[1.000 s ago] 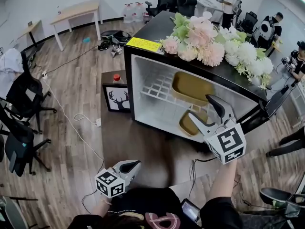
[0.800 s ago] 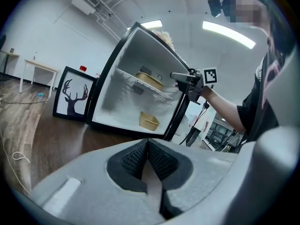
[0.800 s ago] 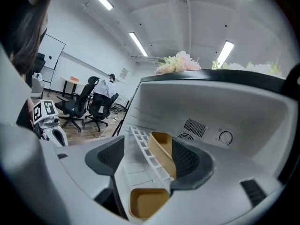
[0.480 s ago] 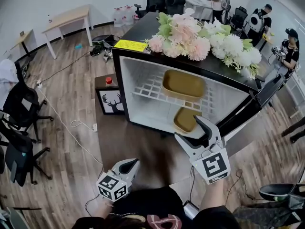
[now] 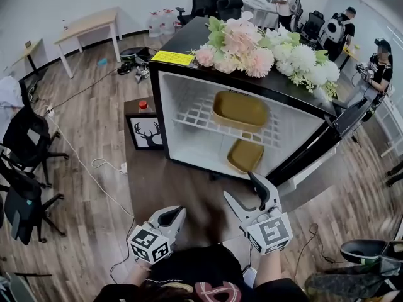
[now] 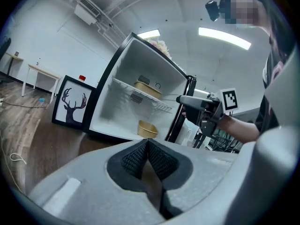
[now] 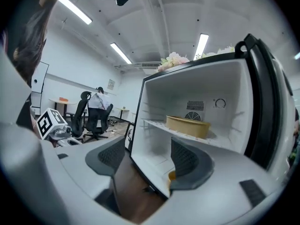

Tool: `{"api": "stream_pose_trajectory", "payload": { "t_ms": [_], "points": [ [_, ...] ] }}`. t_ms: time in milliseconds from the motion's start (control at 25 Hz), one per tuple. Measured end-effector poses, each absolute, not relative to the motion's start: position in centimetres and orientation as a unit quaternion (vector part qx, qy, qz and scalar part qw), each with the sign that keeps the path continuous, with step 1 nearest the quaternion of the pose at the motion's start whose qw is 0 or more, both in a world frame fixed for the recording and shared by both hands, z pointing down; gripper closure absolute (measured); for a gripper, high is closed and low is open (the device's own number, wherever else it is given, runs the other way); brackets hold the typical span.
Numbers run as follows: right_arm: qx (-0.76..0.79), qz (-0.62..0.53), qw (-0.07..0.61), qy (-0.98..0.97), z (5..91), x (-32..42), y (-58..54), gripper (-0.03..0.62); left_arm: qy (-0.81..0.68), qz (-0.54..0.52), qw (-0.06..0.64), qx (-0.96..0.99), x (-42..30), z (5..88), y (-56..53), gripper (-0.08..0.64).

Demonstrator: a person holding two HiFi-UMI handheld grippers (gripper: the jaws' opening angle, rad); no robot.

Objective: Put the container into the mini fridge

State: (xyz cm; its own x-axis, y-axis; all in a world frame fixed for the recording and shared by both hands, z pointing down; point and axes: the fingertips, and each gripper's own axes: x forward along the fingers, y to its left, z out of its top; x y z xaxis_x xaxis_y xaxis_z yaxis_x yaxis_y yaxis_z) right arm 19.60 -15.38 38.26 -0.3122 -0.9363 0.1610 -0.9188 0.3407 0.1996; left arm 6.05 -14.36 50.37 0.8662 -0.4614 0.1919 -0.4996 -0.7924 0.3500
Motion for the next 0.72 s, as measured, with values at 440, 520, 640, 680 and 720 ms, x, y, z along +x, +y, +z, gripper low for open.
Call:
{"api": "stream_pose_trajectory", "payload": {
  "t_ms": [440, 520, 640, 680, 720],
  "points": [
    [0.574, 0.033, 0.112, -0.81, 44.5, 17.8, -13.3, 0.276, -0.265, 0.034, 0.192, 0.944, 5.9, 50.0, -14.2, 0.551],
    [0.572, 0.041, 0.114, -0.812, 45.7, 17.3, -13.0, 0.279, -0.263, 0.033, 0.194, 0.945, 6.1, 50.1, -14.2, 0.551],
    [0.581, 0.056, 0.113, -0.804, 47.5, 17.1, -12.6, 0.292, -0.265, 0.035, 0.192, 0.944, 6.2, 50.3, -14.1, 0.551],
    [0.584, 0.063, 0.11, -0.802, 48.0, 17.1, -12.4, 0.301, -0.267, 0.036, 0.191, 0.944, 6.2, 50.3, -14.1, 0.551],
    [0.585, 0.072, 0.107, -0.801, 48.5, 17.0, -12.2, 0.305, -0.268, 0.036, 0.191, 0.944, 6.2, 50.4, -14.1, 0.551]
  ]
}}
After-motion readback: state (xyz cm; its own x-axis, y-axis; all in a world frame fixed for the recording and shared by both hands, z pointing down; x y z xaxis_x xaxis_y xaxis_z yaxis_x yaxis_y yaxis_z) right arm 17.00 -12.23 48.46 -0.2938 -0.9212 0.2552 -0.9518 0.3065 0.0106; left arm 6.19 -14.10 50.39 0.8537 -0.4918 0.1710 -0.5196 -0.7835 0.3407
